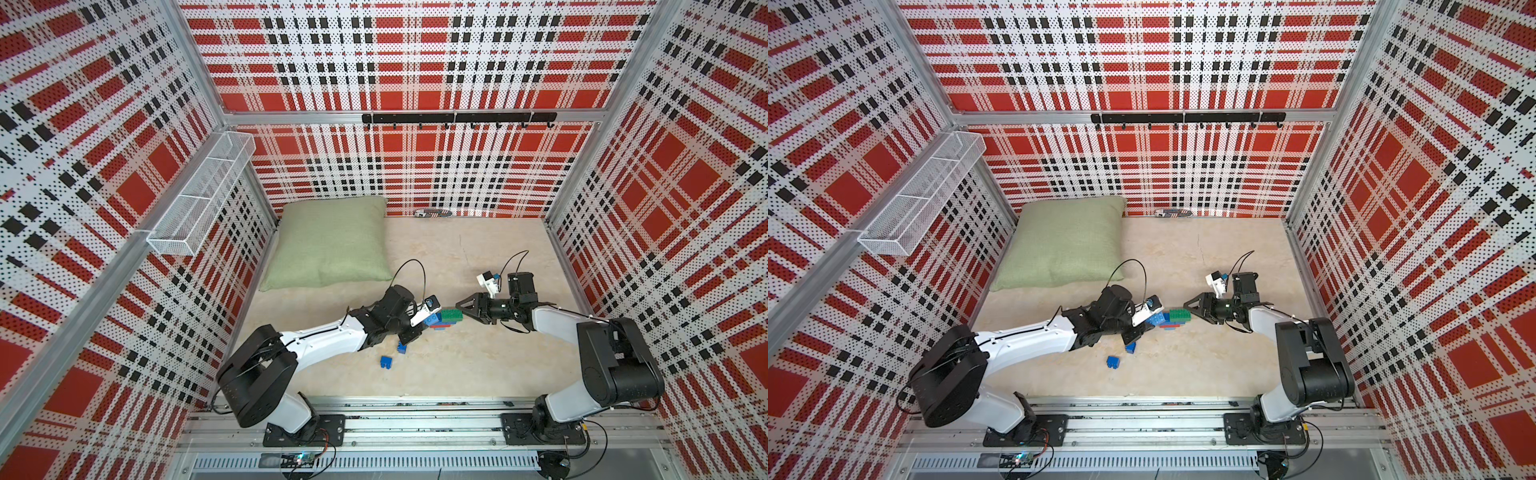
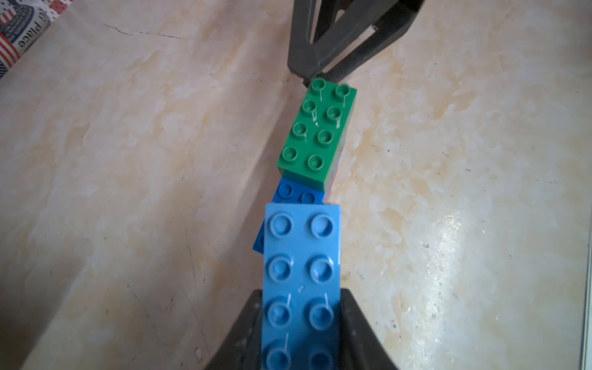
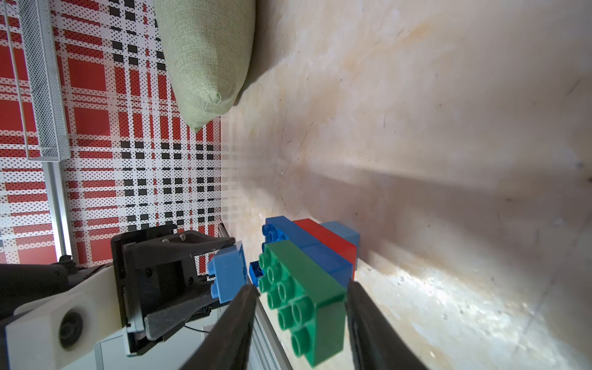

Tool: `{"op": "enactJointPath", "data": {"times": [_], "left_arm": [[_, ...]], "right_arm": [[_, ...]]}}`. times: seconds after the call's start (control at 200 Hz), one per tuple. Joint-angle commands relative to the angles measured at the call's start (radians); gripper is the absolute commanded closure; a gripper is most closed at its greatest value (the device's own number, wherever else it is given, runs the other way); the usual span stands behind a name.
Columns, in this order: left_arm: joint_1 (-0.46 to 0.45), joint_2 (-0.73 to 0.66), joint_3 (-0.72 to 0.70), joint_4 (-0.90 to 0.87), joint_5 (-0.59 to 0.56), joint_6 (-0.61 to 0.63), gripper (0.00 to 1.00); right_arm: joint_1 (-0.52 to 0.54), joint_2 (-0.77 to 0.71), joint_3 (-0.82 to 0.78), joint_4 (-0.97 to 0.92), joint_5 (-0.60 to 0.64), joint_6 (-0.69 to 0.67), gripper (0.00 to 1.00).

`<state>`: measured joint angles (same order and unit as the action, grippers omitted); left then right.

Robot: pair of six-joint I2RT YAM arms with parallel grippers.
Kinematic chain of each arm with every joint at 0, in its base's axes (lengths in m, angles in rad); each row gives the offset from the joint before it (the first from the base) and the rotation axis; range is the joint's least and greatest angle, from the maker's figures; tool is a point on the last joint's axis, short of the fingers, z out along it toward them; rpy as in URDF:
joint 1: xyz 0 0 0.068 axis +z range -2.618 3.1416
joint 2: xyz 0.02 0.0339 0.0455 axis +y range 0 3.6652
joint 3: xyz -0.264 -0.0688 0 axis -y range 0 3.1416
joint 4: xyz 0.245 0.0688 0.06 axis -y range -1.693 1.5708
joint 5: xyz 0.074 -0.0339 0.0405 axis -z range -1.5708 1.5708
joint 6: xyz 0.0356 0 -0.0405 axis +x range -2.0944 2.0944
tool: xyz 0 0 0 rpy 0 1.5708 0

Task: Assemble a heart with lego
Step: Pick up the lego brick from the center of the board, then assemble the lego brick with the lego brick.

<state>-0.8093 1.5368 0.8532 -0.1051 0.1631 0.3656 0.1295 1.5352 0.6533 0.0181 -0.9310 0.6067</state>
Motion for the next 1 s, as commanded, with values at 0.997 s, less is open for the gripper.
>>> {"op": "enactJointPath", "data": {"times": [0.997], "left_arm": [[0.027, 0.181, 0.241, -0.261, 0.029, 0.120, 0.86]], "right_arm": [[0.064, 0.124, 0.211, -0.203, 0.049, -0.168, 0.58]]}}
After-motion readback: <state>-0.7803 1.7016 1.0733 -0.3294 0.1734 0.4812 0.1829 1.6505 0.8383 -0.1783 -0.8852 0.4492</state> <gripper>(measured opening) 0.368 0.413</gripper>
